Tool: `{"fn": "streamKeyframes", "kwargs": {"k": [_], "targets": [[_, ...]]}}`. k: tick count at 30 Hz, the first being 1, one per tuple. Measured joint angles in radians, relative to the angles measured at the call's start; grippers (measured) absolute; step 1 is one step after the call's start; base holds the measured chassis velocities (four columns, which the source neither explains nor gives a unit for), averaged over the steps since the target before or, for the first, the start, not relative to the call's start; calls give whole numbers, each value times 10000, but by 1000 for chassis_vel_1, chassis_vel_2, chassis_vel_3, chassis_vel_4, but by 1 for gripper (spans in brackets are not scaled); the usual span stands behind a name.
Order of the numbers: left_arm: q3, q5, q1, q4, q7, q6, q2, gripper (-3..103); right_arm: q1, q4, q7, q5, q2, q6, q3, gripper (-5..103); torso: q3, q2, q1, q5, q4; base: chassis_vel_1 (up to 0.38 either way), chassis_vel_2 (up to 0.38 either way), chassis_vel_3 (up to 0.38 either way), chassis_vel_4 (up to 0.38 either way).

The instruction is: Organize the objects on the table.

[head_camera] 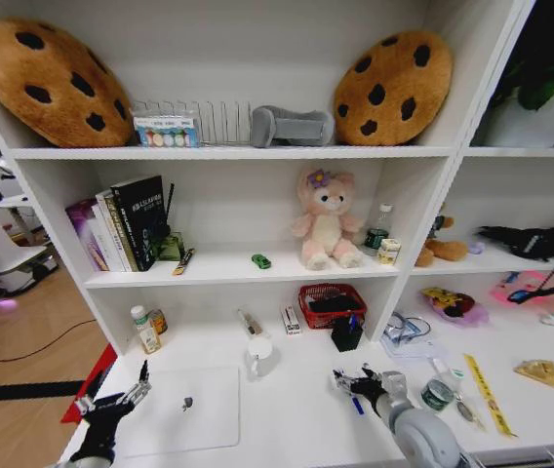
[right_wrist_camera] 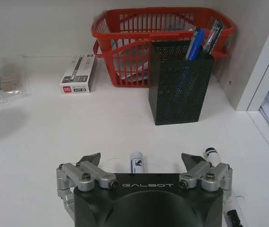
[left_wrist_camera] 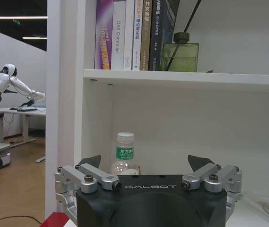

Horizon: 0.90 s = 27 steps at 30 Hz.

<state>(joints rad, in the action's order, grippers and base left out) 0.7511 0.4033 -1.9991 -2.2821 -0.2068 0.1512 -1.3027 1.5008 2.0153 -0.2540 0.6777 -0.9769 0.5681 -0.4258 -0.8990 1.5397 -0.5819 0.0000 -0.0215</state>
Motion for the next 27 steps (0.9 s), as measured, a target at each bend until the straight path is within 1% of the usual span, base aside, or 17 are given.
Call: {"fn": "streamKeyframes", "kwargs": {"k": [5, 6, 7, 9, 10, 11, 12, 14, 15, 17, 18, 20, 21, 22, 23, 26, 27], "targets": [[-12, -17, 19, -9, -5, 0, -20, 100, -96, -153, 9, -112, -68, -4, 186, 93, 0, 0, 0, 0, -1, 0, 0, 0, 0], [-12, -18, 23, -3, -16, 0, -38, 100, -108, -250, 0, -145, -129, -6, 254, 83, 0, 0, 0, 1, -1, 0, 0, 0, 0], [-12, -18, 23, -3, -16, 0, -38, 100, -108, -250, 0, -145, -129, -6, 254, 83, 0, 0, 0, 1, -1, 0, 0, 0, 0], [2, -17, 12, 4, -20, 0, -46, 100, -83, -346, 1, -175, -159, -26, 277, 71, 1, 0, 0, 0, -1, 0, 0, 0, 0], [2, -17, 12, 4, -20, 0, -46, 100, -83, -346, 1, -175, -159, -26, 277, 71, 1, 0, 0, 0, -1, 0, 0, 0, 0], [6, -14, 11, 11, -25, 0, -46, 100, -82, -387, 0, -180, -163, -46, 277, 66, 1, 0, 1, -1, -2, 0, 0, 0, 0], [6, -14, 11, 11, -25, 0, -46, 100, -82, -387, 0, -180, -163, -46, 277, 66, 1, 0, 1, -1, -2, 0, 0, 0, 0], [2, -5, 38, 24, -49, -7, -44, 100, -81, -431, 3, -211, -168, -64, 274, 55, 1, 1, 1, -2, -1, 0, 0, 0, 0], [2, -5, 38, 24, -49, -7, -44, 100, -81, -431, 3, -211, -168, -64, 274, 55, 1, 1, 1, -2, -1, 0, 0, 0, 0], [-36, -2, 70, 33, -77, -22, -37, 100, -57, -419, 9, -222, -171, -69, 266, 44, 1, 1, 1, -2, -1, 0, 0, 0, 0], [-36, -2, 70, 33, -77, -22, -37, 100, -57, -419, 9, -222, -171, -69, 266, 44, 1, 1, 1, -2, -1, 0, 0, 0, 0], [-64, 1, 91, 38, -101, -33, -33, 100, -10, -377, 10, -234, -177, -69, 256, 33, 1, 0, 1, 0, -1, 0, 0, 0, 0], [-64, 1, 91, 38, -101, -33, -33, 100, -10, -377, 10, -234, -177, -69, 256, 33, 1, 0, 1, 0, -1, 0, 0, 0, 0], [-76, 2, 103, 38, -114, -38, -32, 100, 22, -348, 11, -243, -177, -70, 244, 27, 1, 0, 1, 1, -1, 0, 0, 0, 0], [-76, 2, 103, 38, -114, -38, -32, 100, 22, -348, 11, -243, -177, -70, 244, 27, 1, 0, 1, 1, -1, 0, 0, 0, 0], [-91, 2, 99, 38, -132, -40, -42, 100, 69, -305, 33, -243, -174, -70, 190, 13, 1, 0, 0, 1, -1, 0, 0, 0, 0], [-91, 2, 99, 38, -132, -40, -42, 100, 69, -305, 33, -243, -174, -70, 190, 13, 1, 0, 0, 1, -1, 0, 0, 0, 0]]}}
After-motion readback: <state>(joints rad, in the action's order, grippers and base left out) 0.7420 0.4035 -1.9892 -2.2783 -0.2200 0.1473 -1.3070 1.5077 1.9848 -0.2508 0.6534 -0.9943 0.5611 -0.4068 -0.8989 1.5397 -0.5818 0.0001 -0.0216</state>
